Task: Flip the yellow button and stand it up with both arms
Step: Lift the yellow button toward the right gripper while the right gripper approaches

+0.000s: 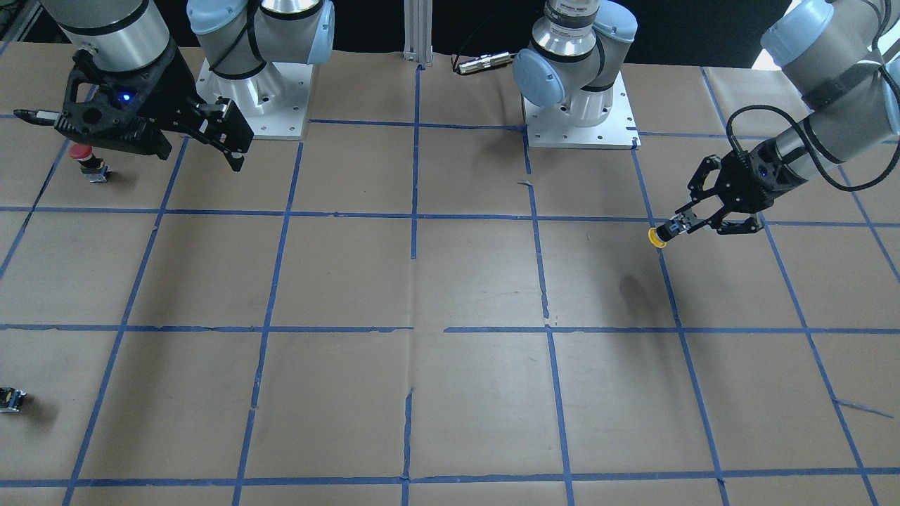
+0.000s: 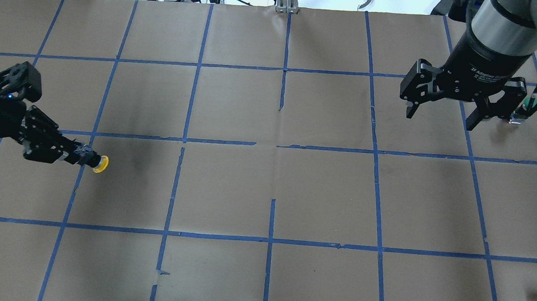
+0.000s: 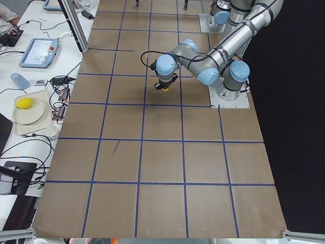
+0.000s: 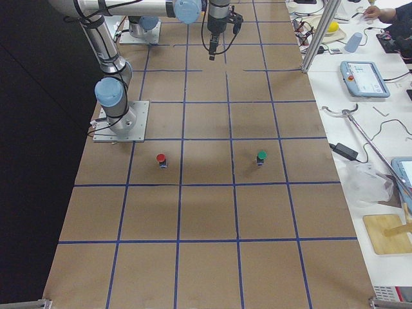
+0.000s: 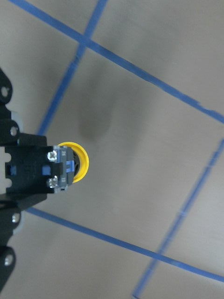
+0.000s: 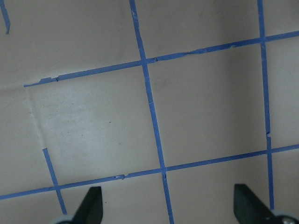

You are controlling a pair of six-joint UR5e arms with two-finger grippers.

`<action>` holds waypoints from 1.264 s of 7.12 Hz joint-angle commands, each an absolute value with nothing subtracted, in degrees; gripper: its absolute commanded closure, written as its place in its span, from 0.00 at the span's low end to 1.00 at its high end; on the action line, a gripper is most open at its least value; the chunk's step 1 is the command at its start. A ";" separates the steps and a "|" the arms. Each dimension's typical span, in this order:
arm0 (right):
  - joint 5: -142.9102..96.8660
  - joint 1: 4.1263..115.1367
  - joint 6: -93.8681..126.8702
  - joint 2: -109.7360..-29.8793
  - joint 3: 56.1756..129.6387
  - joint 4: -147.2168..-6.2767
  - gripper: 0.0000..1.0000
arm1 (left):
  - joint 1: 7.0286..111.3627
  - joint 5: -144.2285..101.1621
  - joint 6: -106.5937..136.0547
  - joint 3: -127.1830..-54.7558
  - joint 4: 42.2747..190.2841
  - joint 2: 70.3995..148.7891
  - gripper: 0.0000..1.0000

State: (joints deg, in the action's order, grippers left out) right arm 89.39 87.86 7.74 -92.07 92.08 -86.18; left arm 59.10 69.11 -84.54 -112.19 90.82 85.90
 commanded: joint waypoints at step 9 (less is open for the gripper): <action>41.77 84.99 54.61 -89.38 91.84 -90.35 0.00 | 79.10 9.76 -43.95 -103.62 122.34 83.67 0.77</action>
